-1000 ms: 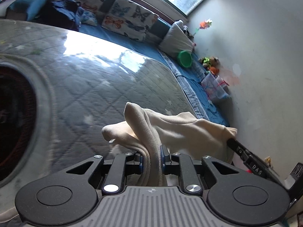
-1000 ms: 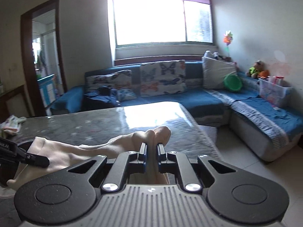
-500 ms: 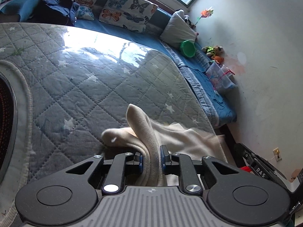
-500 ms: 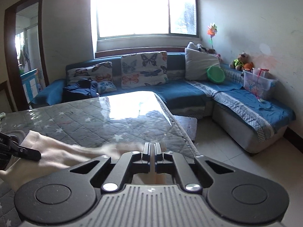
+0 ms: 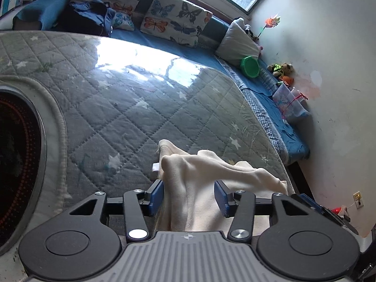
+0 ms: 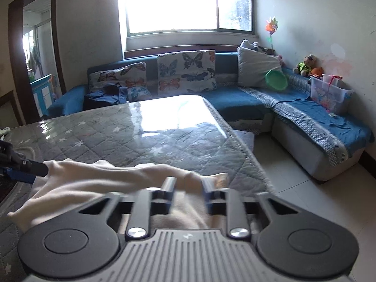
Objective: Fold clothes
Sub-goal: 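Lower the sweatshirt bundle onto the table and open both grippers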
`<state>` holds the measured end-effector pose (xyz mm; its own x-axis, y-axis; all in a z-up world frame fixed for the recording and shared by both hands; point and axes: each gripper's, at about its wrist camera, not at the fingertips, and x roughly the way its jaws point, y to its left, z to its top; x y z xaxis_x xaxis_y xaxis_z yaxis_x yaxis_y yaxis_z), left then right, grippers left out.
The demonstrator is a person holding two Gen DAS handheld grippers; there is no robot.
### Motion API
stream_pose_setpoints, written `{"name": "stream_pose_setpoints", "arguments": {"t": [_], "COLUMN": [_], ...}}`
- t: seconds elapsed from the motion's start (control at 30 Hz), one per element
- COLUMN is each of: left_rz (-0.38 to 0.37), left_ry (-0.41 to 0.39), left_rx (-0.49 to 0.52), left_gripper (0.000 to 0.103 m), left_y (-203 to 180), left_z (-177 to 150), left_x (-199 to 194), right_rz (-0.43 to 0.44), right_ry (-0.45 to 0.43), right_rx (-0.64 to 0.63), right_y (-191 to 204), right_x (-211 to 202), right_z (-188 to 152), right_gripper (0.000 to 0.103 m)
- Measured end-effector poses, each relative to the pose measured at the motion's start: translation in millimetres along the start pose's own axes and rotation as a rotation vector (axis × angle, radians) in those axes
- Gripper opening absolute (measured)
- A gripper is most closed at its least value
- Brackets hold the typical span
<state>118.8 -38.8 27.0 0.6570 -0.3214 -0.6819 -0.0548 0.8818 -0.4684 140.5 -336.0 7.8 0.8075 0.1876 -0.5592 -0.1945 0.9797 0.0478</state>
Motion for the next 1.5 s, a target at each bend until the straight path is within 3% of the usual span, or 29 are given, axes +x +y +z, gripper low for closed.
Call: {"name": "stream_pose_setpoints", "arguments": {"t": [0.13,0.27,0.57,0.77,1.13,1.27,1.37,1.5], "left_rz": [0.025,-0.007,-0.084,-0.065,-0.045,-0.043,-0.034,-0.022], "left_ry": [-0.052,-0.062,0.019,0.045,0.060,0.057,0.055,0.050], "left_rx": [0.021,0.032,0.106,0.125,0.114,0.112,0.118,0.124], "left_gripper": [0.051,0.051,0.050,0.049,0.050,0.050,0.051,0.051], "left_y": [-4,-5,-14,-12,-6,-6,-6,-6], "left_z": [-1,0,-19,-26,-30,-30,-30,-32], "left_x": [-11,-18,-10,2,10,8,6,3], "right_rz": [0.023,0.041,0.062,0.053,0.030,0.026,0.024,0.029], "right_ry": [0.011,0.016,0.040,0.056,0.064,0.059,0.049,0.037], "right_rx": [0.004,-0.010,-0.065,-0.082,-0.089,-0.090,-0.093,-0.084], "right_y": [6,16,43,49,53,53,53,52], "right_x": [7,17,50,64,75,71,65,50], "right_z": [-1,-1,10,12,7,7,8,5], "right_gripper": [0.050,0.054,0.058,0.059,0.072,0.074,0.086,0.087]}}
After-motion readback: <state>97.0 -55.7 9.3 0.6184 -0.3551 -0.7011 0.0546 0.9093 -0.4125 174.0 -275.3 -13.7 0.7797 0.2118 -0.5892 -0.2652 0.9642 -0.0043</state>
